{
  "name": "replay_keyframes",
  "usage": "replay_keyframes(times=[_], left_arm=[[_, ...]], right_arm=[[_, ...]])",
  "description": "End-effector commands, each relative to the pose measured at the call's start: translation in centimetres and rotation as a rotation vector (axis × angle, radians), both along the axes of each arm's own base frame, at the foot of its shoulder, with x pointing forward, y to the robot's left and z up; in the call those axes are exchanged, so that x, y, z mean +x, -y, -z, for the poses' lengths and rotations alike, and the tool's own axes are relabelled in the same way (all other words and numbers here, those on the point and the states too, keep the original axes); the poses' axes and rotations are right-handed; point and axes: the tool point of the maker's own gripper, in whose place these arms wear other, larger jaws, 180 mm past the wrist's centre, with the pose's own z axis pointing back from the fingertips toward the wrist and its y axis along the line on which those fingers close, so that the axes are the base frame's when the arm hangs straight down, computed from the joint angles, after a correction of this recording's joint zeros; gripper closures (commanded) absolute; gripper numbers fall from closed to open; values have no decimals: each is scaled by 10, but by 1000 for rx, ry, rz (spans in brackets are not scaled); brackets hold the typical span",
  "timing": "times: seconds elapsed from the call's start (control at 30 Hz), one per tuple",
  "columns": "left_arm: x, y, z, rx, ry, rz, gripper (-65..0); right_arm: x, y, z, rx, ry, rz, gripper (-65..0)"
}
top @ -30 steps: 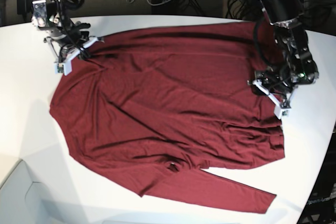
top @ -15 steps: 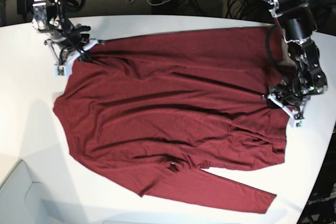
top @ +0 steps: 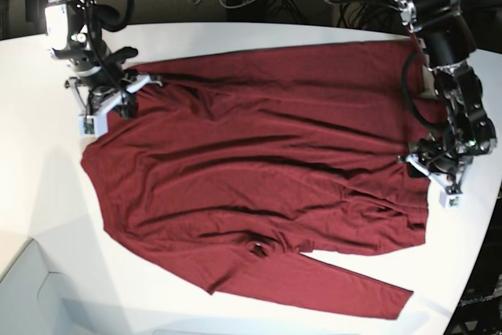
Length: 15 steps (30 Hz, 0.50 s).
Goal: Layout the t-shirt on the table in an organized manner, then fold the t-shirt properly
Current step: 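Move the right gripper along the shirt side and grasp the side edge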
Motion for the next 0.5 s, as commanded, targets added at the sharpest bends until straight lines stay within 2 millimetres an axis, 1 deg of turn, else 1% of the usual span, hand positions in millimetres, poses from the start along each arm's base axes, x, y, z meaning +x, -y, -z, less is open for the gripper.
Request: replay_keyframes(times=[0.0,0.07,0.13,0.2,0.23,0.27,0.3,0.33,0.37,0.43,0.47], left_arm=[[9,-7,-22,27,62,0,-312],[11,-7,-36,50,99,7,-314],[14,-7,-45,61,123,10,-314],[17,-6,-52,67,143,13,-314],[19,-5,-54,67,152,13,-314],[24,-1,-59,58,167,16,-314],[29,5,-62,41,178,17,-314],[32,9,-63,34,183,18,-314],[33,12,-63,28,185,20,-314],[33,16,-61,18,185,22,-314],[30,19,-56,11,175,24,-314]], right_arm=[[14,4,-17,-11,64,2,0],[32,5,-30,-17,112,4,0],[48,8,-33,-17,129,11,0],[71,12,-41,-16,155,21,0],[86,14,-45,-13,170,29,0],[97,15,-46,-12,174,27,0],[113,12,-48,-9,181,6,0],[128,7,-51,-10,190,-23,0],[141,3,-50,-11,186,-53,0],[167,-1,-46,-15,166,-103,0],[180,0,-41,-10,144,-113,0]])
